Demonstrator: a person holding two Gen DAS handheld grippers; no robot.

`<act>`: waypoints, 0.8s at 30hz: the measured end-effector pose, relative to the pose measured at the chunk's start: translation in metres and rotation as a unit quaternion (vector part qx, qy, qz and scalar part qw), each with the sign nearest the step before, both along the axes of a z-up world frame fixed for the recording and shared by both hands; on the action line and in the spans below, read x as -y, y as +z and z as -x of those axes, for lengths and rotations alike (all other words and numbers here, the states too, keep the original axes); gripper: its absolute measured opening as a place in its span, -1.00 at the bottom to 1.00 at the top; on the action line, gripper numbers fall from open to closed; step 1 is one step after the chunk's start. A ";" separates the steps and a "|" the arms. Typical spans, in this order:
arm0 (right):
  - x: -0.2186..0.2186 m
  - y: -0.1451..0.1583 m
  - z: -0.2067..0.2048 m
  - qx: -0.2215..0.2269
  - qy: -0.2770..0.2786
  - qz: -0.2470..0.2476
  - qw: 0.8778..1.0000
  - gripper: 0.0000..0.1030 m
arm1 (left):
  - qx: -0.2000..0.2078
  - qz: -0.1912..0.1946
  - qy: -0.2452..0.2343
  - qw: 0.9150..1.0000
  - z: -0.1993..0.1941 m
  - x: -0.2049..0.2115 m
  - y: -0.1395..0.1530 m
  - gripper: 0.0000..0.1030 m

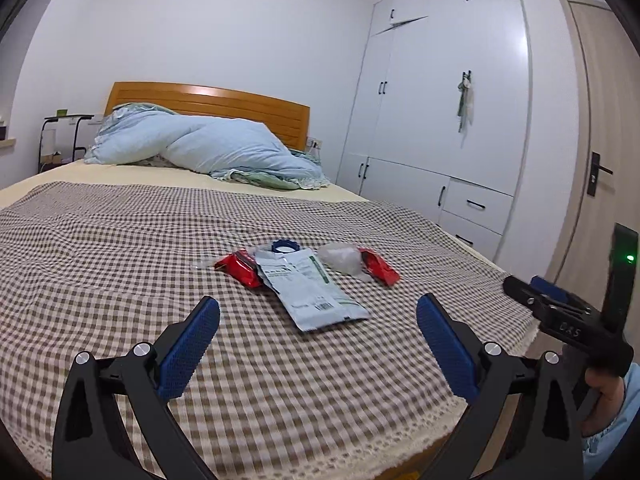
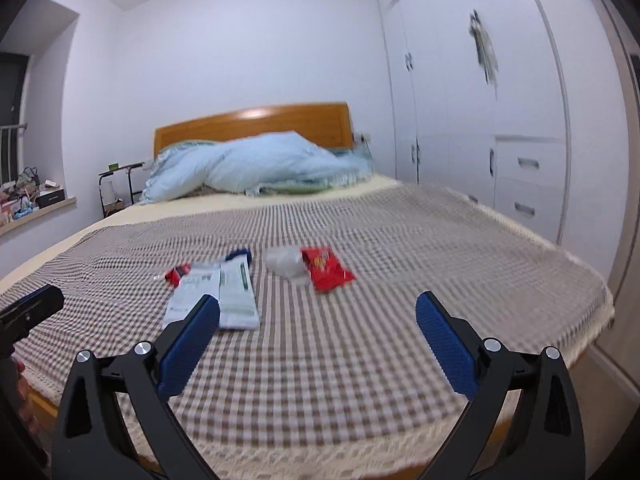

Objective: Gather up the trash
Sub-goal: 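Raise both open tools out of the bag toward the bed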

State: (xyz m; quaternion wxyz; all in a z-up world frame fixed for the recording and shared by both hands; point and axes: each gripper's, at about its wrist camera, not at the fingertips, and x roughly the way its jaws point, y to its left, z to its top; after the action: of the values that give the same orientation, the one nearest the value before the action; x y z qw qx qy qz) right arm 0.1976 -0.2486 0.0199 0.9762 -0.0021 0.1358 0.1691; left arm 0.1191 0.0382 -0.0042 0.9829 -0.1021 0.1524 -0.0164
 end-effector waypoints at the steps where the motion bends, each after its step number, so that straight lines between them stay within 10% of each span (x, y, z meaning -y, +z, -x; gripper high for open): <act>1: -0.001 0.001 -0.003 0.010 -0.005 0.005 1.000 0.83 | -0.001 0.002 0.001 1.000 -0.004 -0.002 0.000 0.85; 24: -0.056 -0.001 -0.086 -0.009 0.028 0.064 0.998 0.83 | -0.057 0.018 0.010 0.998 -0.101 -0.038 -0.001 0.85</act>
State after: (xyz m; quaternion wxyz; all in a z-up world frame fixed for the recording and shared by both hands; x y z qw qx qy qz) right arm 0.2833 -0.1922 0.0188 0.9677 -0.0666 0.1553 0.1869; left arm 0.2203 0.0758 -0.0049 0.9707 -0.1225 0.2069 -0.0035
